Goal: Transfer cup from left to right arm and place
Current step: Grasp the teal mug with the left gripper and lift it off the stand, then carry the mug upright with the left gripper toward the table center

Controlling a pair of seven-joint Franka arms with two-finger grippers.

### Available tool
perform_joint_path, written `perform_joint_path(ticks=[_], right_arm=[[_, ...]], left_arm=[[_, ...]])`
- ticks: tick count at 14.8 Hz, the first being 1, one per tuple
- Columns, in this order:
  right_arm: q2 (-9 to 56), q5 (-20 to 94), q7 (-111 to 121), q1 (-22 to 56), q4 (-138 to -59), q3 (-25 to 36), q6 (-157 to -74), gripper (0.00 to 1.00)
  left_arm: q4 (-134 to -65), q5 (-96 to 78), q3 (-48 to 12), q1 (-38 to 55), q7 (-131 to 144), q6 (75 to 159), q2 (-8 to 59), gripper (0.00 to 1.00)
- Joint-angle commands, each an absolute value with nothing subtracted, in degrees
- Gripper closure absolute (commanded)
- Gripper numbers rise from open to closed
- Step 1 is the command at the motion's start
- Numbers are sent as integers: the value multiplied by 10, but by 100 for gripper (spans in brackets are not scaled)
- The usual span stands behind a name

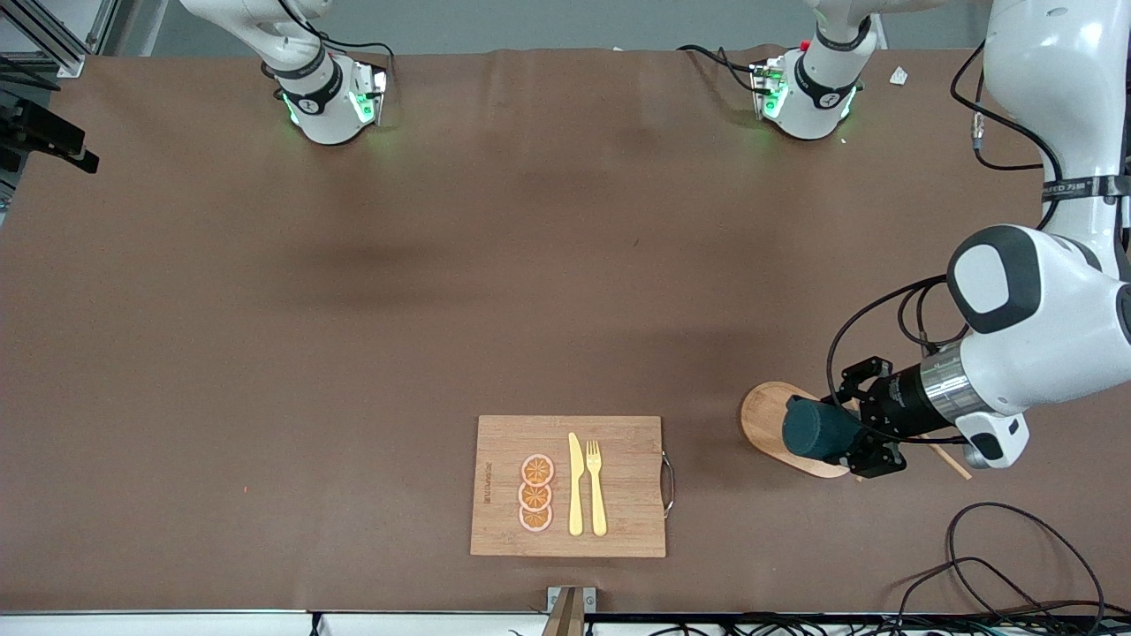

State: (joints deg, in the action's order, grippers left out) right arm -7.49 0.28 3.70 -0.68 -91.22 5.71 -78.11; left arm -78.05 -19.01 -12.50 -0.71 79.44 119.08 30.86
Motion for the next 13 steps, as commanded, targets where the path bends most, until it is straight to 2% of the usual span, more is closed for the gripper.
perform_joint_path(ticks=[1,13], right_arm=[[-84,0,40,-13,-923,52,-783,0],[-70,-2,33,-17,-901,52,-782,0]], left_arm=[[-788,-188,-152,-3,814,1182,280,70],[-788,108,-170,228,919,1185,262,68]])
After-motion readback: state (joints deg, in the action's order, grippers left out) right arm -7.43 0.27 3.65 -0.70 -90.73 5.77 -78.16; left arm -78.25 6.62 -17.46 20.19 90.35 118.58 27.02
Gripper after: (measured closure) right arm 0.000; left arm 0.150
